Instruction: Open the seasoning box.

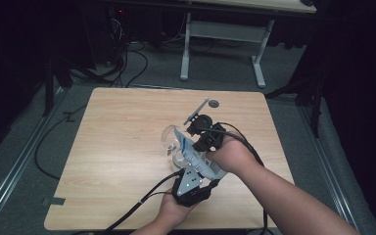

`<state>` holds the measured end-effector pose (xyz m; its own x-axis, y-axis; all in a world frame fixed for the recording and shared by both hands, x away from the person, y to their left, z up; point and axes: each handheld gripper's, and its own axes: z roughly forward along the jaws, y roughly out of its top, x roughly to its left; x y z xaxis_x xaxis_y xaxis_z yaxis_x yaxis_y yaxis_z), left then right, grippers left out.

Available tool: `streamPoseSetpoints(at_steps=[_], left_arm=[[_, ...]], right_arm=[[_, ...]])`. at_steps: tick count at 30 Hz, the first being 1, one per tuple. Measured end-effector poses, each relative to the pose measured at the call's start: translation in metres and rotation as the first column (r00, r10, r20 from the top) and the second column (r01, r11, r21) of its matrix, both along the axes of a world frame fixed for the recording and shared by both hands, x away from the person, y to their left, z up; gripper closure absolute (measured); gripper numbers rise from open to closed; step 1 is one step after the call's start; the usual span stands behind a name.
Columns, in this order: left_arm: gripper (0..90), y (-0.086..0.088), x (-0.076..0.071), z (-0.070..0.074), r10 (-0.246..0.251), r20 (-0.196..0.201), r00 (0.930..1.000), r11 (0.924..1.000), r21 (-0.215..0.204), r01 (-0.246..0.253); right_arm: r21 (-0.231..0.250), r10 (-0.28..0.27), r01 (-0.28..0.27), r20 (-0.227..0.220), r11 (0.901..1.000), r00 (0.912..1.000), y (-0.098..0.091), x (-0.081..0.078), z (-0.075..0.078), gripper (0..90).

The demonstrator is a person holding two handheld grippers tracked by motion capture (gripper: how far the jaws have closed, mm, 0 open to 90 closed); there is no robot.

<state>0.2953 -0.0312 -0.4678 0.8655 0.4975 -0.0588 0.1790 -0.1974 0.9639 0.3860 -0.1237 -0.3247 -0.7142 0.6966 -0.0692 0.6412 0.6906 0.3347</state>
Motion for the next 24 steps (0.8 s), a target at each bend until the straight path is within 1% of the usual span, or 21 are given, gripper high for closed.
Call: streamPoseSetpoints(at_steps=[3,10,11,12,24], left_arm=[[63.1,-0.0004,0.0003,0.0001,0.0,0.001,1.0,1.0,0.0,0.0],[63.1,-0.0008,0.0004,0.0003,0.0,0.001,1.0,1.0,0.001,0.0],[63.1,-0.0007,0.0003,0.0004,0.0,0.002,1.0,1.0,0.001,0.0],[63.1,-0.0006,0.0004,0.0005,0.001,0.002,1.0,1.0,0.001,-0.001],[63.1,-0.0004,0.0001,0.0008,-0.001,0.003,1.0,1.0,-0.001,0.001]], right_arm=[[0.001,-0.007,0.007,-0.002,1.0,1.0,-0.0002,-0.0001,0.0001,89.8],[0.001,-0.001,0.001,0.002,1.0,1.0,-0.0008,0.0002,0.0,89.8],[-0.001,-0.008,0.008,0.001,1.0,1.0,-0.0001,-0.0006,0.0001,89.8],[-0.001,-0.001,0.001,0.001,1.0,1.0,-0.0001,-0.0003,0.0002,89.8],[-0.003,0.0,0.0,0.006,1.0,1.0,0.0004,-0.001,0.0008,89.9]])
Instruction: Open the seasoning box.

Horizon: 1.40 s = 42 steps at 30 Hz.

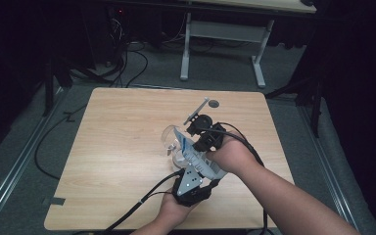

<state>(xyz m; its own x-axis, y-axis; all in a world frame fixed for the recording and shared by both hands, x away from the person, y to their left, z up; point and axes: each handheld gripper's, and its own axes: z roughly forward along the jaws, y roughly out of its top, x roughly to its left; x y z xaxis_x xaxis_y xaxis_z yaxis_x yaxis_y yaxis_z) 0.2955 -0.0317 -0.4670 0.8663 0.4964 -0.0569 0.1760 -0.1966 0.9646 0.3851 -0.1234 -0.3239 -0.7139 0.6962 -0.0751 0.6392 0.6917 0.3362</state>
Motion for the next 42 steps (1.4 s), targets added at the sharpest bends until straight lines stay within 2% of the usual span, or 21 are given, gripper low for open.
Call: streamPoseSetpoints(at_steps=[42], left_arm=[[62.3,0.0002,0.0025,0.0023,-0.001,-0.009,1.0,1.0,-0.009,0.0]], right_arm=[[-0.002,-0.002,0.002,0.002,1.0,1.0,0.0027,0.0021,0.001,89.8]])
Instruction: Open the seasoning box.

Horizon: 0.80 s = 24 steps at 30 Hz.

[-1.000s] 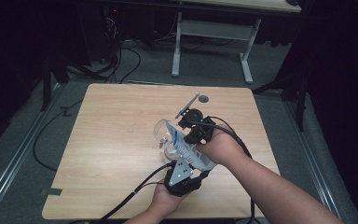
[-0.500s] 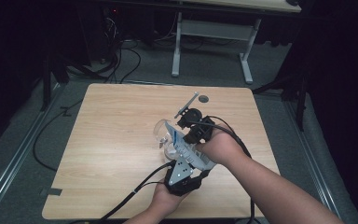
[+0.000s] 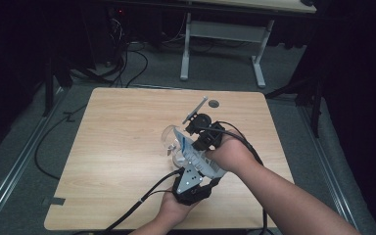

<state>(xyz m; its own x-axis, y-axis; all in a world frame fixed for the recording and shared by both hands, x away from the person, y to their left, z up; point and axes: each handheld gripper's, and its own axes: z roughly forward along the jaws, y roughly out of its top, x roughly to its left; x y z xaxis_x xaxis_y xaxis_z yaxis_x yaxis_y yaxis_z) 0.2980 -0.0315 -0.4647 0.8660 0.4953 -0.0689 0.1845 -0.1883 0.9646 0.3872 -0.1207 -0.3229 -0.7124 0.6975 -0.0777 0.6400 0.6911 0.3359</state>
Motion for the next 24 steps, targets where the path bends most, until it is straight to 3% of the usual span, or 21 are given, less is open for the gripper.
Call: streamPoseSetpoints(at_steps=[24], left_arm=[[61.0,0.0008,0.0001,0.0007,0.0,-0.001,1.0,1.0,-0.006,0.0]], right_arm=[[-0.004,0.004,-0.003,0.002,1.0,1.0,0.0023,0.0018,-0.0004,89.8]])
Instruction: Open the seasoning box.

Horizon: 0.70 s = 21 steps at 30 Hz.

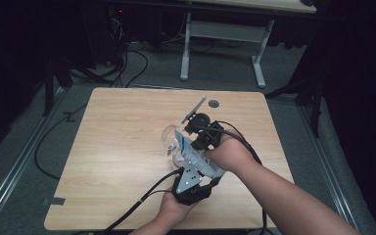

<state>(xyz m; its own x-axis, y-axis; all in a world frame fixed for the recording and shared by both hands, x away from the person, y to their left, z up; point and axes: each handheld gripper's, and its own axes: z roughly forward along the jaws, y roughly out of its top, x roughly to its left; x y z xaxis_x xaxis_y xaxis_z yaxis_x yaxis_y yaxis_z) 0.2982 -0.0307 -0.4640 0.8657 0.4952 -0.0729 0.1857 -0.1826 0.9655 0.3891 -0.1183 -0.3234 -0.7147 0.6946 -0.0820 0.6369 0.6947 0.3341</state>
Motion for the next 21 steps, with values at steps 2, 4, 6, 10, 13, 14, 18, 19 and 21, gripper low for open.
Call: streamPoseSetpoints(at_steps=[2,4,6,10,13,14,18,19,21], left_arm=[[61.0,0.0001,0.0,0.0001,0.0,0.0,1.0,1.0,0.0,0.0],[60.9,0.0003,-0.0001,0.0002,0.001,0.0,1.0,1.0,-0.001,-0.001],[60.8,0.0004,-0.0001,0.0003,0.001,0.001,1.0,1.0,-0.002,-0.001],[60.7,0.0004,-0.0002,0.0003,0.001,0.0,1.0,1.0,-0.003,-0.001],[60.6,0.0004,-0.0003,0.0001,0.001,0.001,1.0,1.0,-0.003,-0.001],[60.6,0.0004,-0.0004,0.0001,0.0,0.001,1.0,1.0,-0.003,0.0],[60.6,0.0005,-0.0006,0.0004,-0.001,0.001,1.0,1.0,-0.005,0.001],[60.6,0.0005,-0.0006,0.0005,-0.001,0.0,1.0,1.0,-0.005,0.001],[60.6,0.0006,-0.0007,0.0006,-0.001,0.0,1.0,1.0,-0.005,0.001]], right_arm=[[0.001,-0.002,0.002,0.001,1.0,1.0,0.0003,-0.0001,0.0,89.8],[-0.001,0.001,-0.001,0.001,1.0,1.0,0.0004,0.0001,0.0001,89.8],[0.002,0.003,-0.003,0.0,1.0,1.0,0.0006,0.0003,0.0001,89.8],[0.003,0.007,-0.007,0.001,1.0,1.0,0.0008,0.0006,0.0,89.8],[0.002,0.006,-0.006,0.001,1.0,1.0,0.0008,0.0006,-0.0002,89.8],[0.002,0.008,-0.008,0.002,1.0,1.0,0.0007,0.0007,-0.0002,89.8],[0.001,0.005,-0.005,0.002,1.0,1.0,0.0005,0.0004,0.0002,89.8],[0.001,0.004,-0.004,0.003,1.0,1.0,0.0005,0.0003,0.0002,89.8],[0.002,0.005,-0.005,0.002,1.0,1.0,0.0005,0.0004,0.0003,89.8]])
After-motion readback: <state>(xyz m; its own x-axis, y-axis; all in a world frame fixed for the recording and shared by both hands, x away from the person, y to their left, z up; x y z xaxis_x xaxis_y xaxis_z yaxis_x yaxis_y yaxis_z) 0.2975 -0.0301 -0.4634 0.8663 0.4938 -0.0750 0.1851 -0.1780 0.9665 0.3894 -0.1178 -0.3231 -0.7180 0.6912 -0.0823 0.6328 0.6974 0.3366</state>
